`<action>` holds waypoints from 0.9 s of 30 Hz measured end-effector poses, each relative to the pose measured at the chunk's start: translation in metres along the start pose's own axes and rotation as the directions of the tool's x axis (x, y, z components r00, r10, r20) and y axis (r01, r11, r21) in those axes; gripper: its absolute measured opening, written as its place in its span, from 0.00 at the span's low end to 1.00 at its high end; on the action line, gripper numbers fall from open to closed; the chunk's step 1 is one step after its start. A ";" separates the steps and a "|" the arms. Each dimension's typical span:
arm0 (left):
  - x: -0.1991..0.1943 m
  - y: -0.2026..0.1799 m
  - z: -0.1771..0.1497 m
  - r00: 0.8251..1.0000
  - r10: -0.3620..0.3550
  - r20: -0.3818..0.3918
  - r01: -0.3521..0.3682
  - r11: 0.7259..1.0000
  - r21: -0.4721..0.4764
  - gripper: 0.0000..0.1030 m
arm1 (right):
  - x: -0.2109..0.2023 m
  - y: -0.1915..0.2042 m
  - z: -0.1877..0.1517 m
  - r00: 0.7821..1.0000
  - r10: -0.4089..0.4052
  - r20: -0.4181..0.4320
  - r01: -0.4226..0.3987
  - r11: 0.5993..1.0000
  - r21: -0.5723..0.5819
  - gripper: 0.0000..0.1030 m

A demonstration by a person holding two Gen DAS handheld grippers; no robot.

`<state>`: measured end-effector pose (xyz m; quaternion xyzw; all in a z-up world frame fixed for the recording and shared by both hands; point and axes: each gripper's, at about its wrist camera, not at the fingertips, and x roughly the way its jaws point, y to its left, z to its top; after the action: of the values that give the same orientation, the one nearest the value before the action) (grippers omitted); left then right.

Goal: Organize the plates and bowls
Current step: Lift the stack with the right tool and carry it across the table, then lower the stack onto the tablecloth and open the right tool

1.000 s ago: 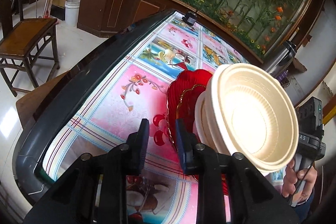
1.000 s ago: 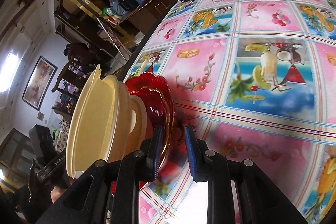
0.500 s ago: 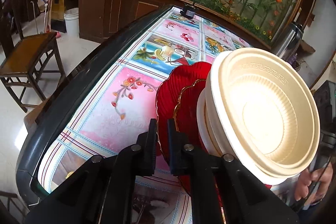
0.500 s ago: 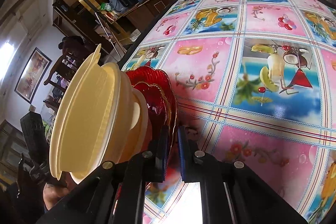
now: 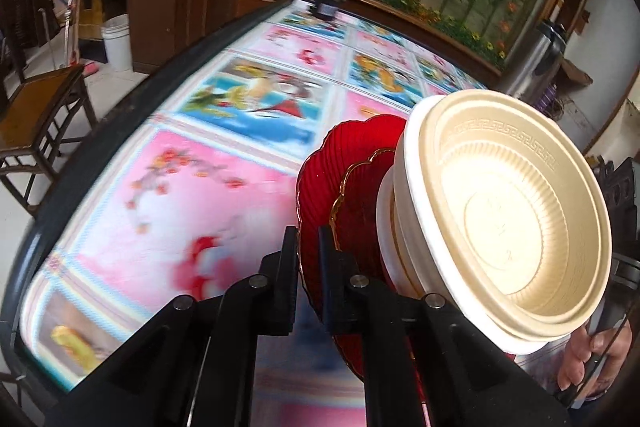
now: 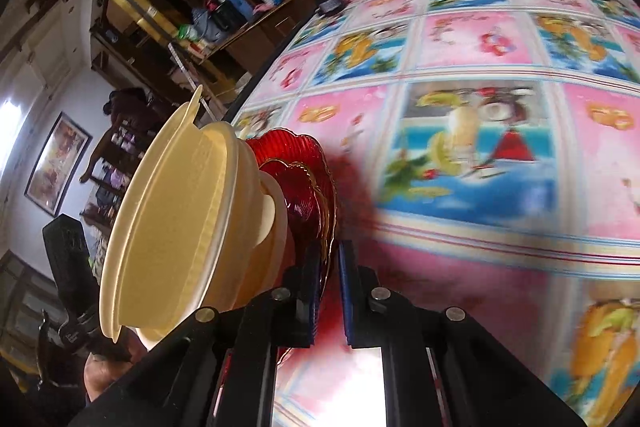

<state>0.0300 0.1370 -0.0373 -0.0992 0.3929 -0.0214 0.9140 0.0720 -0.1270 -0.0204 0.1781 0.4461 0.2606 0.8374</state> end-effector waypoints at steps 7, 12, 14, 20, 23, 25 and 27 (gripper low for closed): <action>0.028 -0.068 0.010 0.999 -0.013 -0.044 0.016 0.997 0.077 0.06 | -0.037 -0.050 0.010 0.996 -0.064 0.070 0.059 0.996 0.068 0.09; 0.052 -0.120 0.020 0.997 -0.010 -0.076 0.020 0.991 0.134 0.06 | -0.062 -0.093 0.018 0.985 -0.116 0.126 0.099 0.985 0.139 0.09; 0.060 -0.135 0.023 0.997 -0.003 -0.078 0.015 0.988 0.153 0.06 | -0.072 -0.108 0.023 0.978 -0.139 0.154 0.113 0.980 0.162 0.09; 0.064 -0.148 0.026 0.998 0.040 -0.040 -0.033 0.984 0.178 0.09 | -0.073 -0.123 0.024 0.973 -0.161 0.168 0.132 0.977 0.170 0.11; 0.066 -0.145 0.027 0.999 0.032 -0.026 -0.027 0.986 0.165 0.09 | -0.075 -0.119 0.024 0.970 -0.165 0.178 0.139 0.979 0.151 0.11; 0.066 -0.146 0.027 0.999 0.027 -0.021 -0.023 0.987 0.162 0.09 | -0.073 -0.122 0.020 0.973 -0.152 0.175 0.125 0.979 0.160 0.13; 0.067 -0.145 0.026 1.000 0.015 -0.025 -0.011 0.987 0.160 0.09 | -0.074 -0.125 0.020 0.975 -0.135 0.178 0.105 0.980 0.170 0.13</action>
<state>0.1004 -0.0083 -0.0394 -0.0229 0.4024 -0.0479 0.9139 0.0888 -0.2723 -0.0272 0.2412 0.3943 0.1549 0.8731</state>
